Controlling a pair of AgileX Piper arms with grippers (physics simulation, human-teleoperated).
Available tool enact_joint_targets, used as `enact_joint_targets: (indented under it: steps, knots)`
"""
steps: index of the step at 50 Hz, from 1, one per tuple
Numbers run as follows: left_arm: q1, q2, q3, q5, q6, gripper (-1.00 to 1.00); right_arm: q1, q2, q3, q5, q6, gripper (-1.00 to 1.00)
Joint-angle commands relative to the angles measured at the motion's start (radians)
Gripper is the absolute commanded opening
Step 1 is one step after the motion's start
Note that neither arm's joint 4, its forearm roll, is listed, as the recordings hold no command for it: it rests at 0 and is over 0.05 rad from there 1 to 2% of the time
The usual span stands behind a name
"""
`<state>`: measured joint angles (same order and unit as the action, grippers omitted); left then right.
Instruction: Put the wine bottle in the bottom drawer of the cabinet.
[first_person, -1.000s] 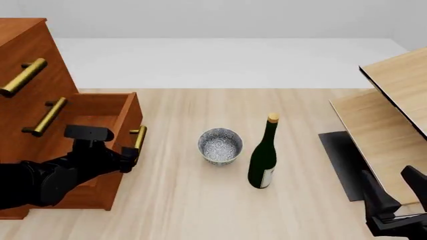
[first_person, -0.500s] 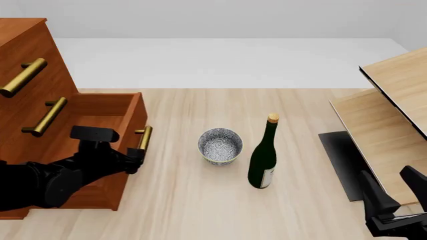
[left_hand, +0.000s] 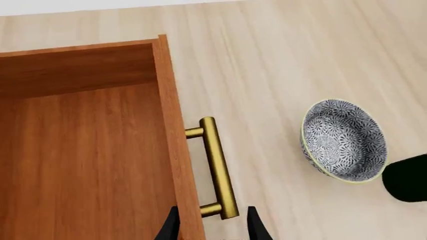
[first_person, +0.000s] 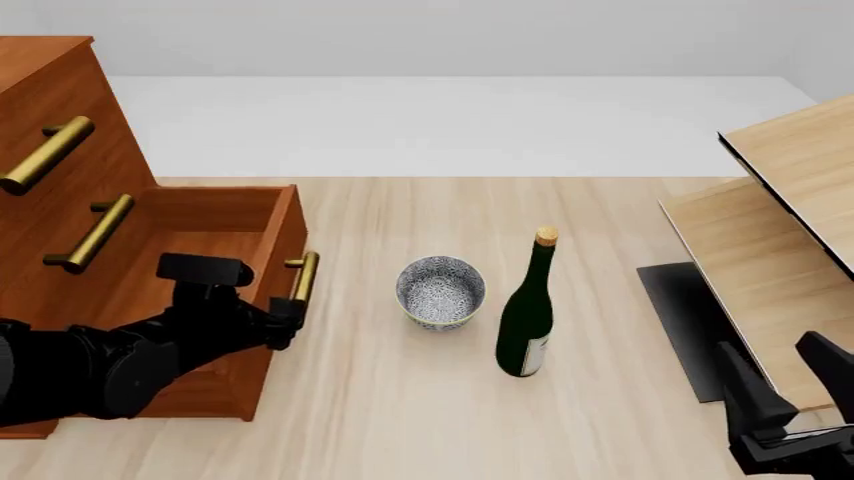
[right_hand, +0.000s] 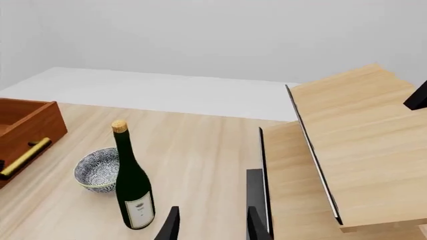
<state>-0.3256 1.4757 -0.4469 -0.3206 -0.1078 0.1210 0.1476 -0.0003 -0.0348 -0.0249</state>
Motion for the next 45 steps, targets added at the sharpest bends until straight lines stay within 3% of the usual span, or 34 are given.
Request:
enact_joint_targets:
  steps: [1,25,36,45]
  knots:
    - [-0.049,0.010,0.021,0.006,-0.032,1.00,0.004,0.021,0.000,-0.020,-0.001,1.00]
    - [-0.096,-0.001,0.019,0.011,-0.047,1.00,0.011,-0.021,0.000,0.024,-0.002,1.00]
    - [-0.060,-0.162,0.018,0.108,0.025,1.00,0.017,0.010,0.000,-0.003,-0.006,1.00]
    - [-0.063,-0.251,0.000,0.192,0.025,1.00,0.019,0.007,0.000,0.002,-0.007,1.00]
